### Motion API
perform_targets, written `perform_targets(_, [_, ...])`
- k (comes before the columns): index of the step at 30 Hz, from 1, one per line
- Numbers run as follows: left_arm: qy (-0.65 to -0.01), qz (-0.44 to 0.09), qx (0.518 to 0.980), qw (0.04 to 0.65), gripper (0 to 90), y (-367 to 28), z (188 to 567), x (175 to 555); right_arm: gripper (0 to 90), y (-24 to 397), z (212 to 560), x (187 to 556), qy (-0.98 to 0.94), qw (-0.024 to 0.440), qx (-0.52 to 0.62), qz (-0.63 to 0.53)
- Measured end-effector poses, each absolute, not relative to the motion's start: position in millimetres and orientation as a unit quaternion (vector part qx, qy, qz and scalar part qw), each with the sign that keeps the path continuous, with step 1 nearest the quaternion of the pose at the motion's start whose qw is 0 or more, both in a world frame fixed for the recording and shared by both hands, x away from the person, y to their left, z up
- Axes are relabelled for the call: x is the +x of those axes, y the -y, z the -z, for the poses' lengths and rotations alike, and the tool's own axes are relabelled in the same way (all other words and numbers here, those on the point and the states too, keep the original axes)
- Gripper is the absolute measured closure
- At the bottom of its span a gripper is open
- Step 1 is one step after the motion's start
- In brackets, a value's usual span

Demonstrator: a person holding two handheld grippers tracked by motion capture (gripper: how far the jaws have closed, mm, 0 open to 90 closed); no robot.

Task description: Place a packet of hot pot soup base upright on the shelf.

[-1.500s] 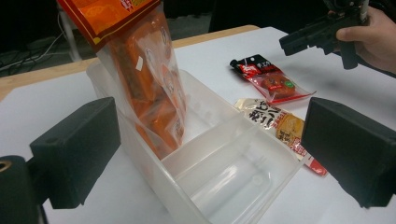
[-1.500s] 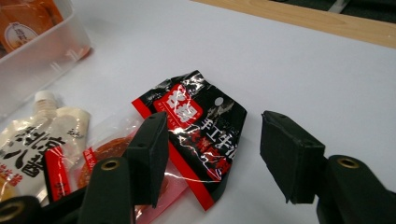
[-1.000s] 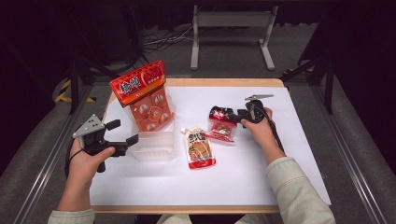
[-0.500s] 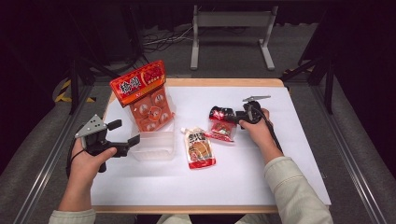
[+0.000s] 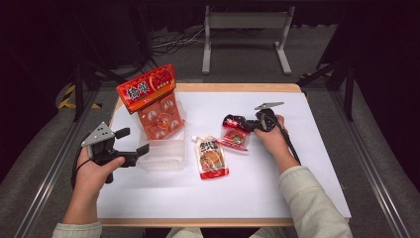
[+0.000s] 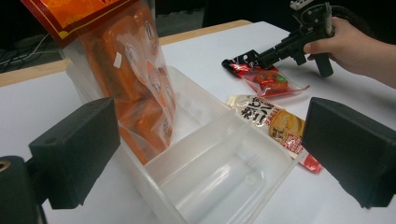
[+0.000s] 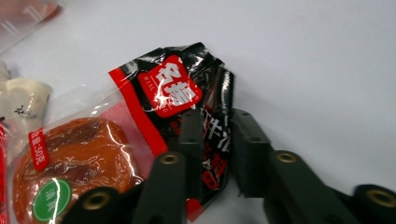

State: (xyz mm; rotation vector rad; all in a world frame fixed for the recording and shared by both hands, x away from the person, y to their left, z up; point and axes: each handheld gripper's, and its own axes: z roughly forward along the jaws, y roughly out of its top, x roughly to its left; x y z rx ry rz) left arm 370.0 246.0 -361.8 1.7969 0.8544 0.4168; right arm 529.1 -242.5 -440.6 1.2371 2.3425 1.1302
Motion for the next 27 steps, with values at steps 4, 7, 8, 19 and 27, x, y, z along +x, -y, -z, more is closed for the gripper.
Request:
perform_targets(4, [-0.357, -0.172, 0.752, 0.527, 5.2, -244.8, 362.8, 370.1, 86.9, 239.4, 439.7, 527.8, -0.813, 0.138, 0.416, -0.382])
perform_targets(7, [-0.355, -0.171, 0.754, 0.525, 5.2, -244.1, 363.0, 370.2, 88.7, 239.6, 438.1, 526.8, -0.813, 0.139, 0.416, -0.383])
perform_targets(8, [-0.355, -0.170, 0.754, 0.525, 5.2, -243.7, 363.1, 370.2, 89.0, 240.3, 436.9, 526.4, -0.811, 0.137, 0.418, -0.387])
perform_targets(19, [-0.353, -0.166, 0.754, 0.528, 5.3, -241.6, 362.9, 369.7, 89.9, 245.5, 415.1, 517.3, -0.793, 0.144, 0.412, -0.424])
perform_targets(27, [-0.354, -0.164, 0.753, 0.529, 5.3, -241.2, 362.2, 368.5, 90.0, 247.5, 396.0, 507.4, -0.786, 0.152, 0.397, -0.449])
